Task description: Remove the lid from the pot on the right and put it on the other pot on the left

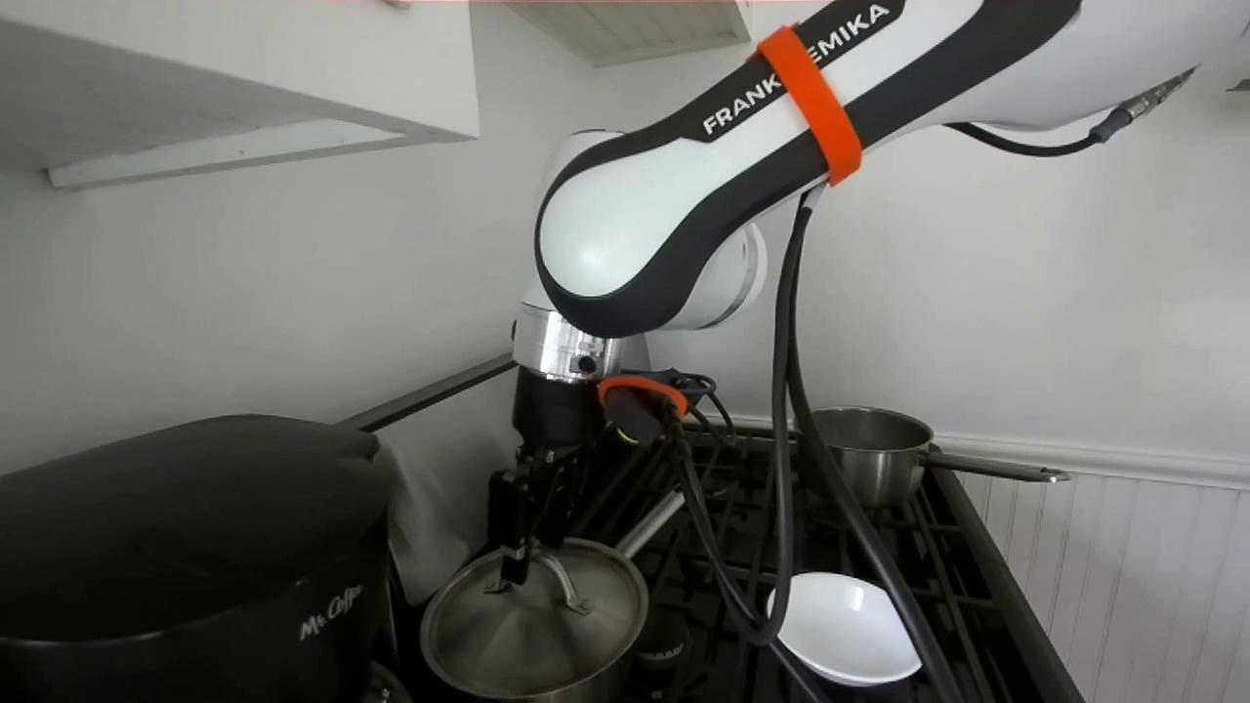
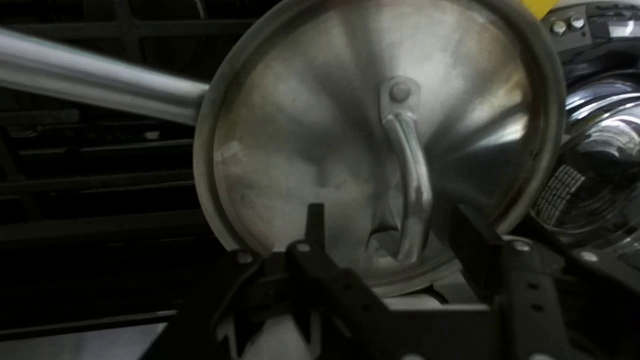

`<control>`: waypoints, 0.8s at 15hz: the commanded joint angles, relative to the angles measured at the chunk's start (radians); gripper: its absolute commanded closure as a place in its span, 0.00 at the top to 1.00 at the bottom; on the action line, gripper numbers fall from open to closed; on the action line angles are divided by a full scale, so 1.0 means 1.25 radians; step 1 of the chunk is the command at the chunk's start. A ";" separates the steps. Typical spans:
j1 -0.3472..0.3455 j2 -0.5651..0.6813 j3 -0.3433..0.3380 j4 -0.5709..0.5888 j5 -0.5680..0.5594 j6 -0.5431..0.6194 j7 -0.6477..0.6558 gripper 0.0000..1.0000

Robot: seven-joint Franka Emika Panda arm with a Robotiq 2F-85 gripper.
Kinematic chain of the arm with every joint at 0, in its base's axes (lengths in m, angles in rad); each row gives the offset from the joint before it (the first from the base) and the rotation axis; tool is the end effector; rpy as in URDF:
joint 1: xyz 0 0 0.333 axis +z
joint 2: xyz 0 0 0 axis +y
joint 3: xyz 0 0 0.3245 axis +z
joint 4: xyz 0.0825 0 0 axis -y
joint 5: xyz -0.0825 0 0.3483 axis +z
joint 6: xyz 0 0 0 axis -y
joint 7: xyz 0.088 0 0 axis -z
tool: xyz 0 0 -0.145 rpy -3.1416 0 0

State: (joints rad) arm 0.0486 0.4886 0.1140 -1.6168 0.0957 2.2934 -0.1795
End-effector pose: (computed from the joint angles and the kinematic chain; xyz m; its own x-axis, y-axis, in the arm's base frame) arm 0.6724 0.1051 0.3506 0.9468 0.2484 0.2045 0.2728 -0.9568 -0.1005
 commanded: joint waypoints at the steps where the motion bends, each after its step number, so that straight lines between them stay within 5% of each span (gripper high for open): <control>1: -0.037 -0.052 0.025 -0.042 0.049 0.052 -0.068 0.98; 12: -0.096 -0.206 0.052 -0.113 0.162 0.010 -0.309 1.00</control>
State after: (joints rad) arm -0.0444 0.3143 0.1607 -1.6846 0.2317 2.3315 -0.4863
